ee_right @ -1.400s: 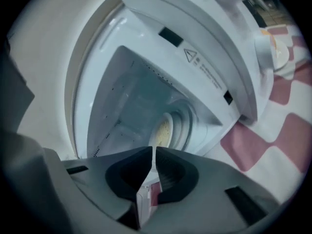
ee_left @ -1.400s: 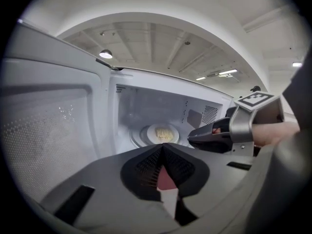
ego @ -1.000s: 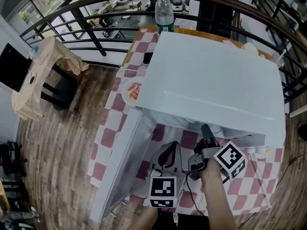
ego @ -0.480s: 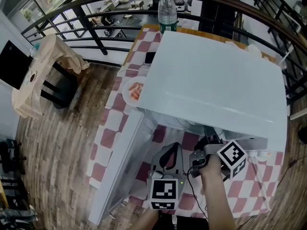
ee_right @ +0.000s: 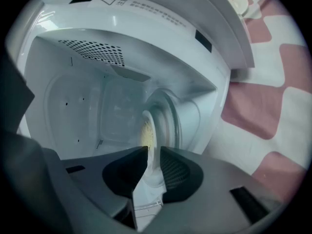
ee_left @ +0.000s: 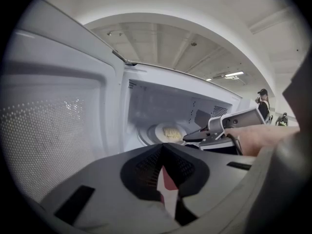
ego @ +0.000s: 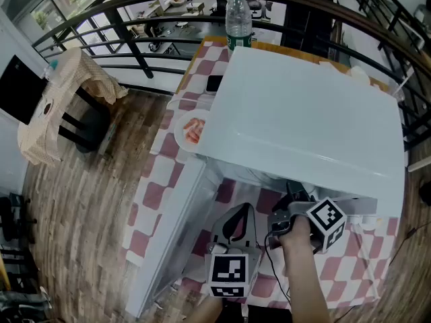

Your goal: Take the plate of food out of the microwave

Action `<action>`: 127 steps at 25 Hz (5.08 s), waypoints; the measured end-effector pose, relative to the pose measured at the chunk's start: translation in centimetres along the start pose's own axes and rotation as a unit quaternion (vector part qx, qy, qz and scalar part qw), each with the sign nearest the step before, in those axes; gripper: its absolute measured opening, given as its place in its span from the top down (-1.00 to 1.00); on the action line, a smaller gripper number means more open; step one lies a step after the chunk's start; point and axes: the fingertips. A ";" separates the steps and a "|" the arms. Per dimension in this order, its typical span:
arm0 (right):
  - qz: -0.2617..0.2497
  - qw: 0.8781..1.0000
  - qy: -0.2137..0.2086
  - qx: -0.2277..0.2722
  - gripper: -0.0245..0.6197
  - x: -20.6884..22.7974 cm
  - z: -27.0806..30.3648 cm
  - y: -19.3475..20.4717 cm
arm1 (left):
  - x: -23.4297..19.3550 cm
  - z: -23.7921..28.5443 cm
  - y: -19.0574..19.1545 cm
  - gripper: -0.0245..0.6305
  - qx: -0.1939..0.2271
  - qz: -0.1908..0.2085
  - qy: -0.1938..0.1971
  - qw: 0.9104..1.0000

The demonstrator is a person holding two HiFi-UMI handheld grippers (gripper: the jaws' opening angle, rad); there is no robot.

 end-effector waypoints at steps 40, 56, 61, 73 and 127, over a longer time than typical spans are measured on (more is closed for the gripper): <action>0.002 1.000 0.021 0.014 0.88 1.1 -3.2 0.5 | 1.0 0.3 1.7 0.90 -0.017 -0.075 0.020 0.997; -0.011 1.000 0.021 0.011 0.88 2.9 -6.6 -0.5 | 2.7 3.0 3.2 0.80 -0.053 -0.148 0.077 0.985; -0.015 1.000 0.012 0.005 0.88 2.9 -7.0 -0.7 | 3.4 3.6 3.3 0.50 -0.049 -0.196 0.095 0.975; -0.014 1.000 -0.007 -0.016 0.88 3.2 -7.8 -0.8 | 3.6 6.4 3.7 0.24 -0.075 -0.369 0.164 0.912; -0.063 0.998 0.012 -0.014 0.87 4.0 -16.2 6.0 | 5.6 -1.7 5.4 0.77 -0.085 -0.373 0.230 0.895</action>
Point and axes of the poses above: the fingertips, and each gripper's own axes: z forward along the fingers, x to its right, y out of its underside, and after that the axes turned 5 degrees about -x, right-handed
